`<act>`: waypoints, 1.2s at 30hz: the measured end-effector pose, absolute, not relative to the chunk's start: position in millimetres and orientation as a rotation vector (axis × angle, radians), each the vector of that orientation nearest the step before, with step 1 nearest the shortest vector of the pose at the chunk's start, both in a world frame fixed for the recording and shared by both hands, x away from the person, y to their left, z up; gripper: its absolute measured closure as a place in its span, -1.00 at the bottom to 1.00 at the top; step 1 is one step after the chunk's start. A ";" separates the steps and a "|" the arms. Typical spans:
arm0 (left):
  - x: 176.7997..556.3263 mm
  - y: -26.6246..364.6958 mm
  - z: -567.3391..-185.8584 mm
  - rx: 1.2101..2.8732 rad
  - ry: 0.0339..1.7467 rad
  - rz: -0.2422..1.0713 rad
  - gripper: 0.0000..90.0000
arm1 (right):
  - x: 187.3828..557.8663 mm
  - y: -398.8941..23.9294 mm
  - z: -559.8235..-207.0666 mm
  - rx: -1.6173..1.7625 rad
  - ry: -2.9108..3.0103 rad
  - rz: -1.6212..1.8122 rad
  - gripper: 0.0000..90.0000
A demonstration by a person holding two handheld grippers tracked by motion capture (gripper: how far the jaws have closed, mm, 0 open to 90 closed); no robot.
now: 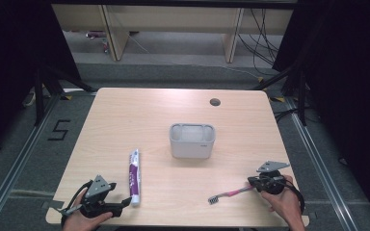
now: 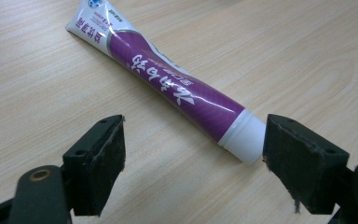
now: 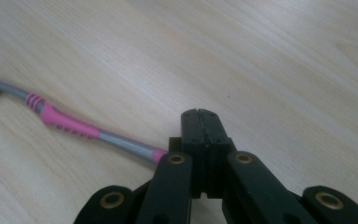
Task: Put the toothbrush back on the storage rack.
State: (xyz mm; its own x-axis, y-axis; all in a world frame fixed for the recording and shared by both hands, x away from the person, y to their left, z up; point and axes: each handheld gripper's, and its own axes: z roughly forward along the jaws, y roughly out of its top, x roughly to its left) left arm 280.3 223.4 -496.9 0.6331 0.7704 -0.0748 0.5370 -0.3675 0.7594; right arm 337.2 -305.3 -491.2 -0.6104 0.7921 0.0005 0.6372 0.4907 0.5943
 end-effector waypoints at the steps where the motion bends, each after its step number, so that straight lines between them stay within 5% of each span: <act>1: 280.2 223.4 -496.8 2.064 1.021 0.379 -0.54 | 335.2 -307.2 -493.8 1.188 2.436 0.841 1.00; 36: 280.2 221.9 -497.0 2.068 1.011 0.383 -0.54 | 289.8 -305.9 -493.3 1.233 2.499 0.799 1.00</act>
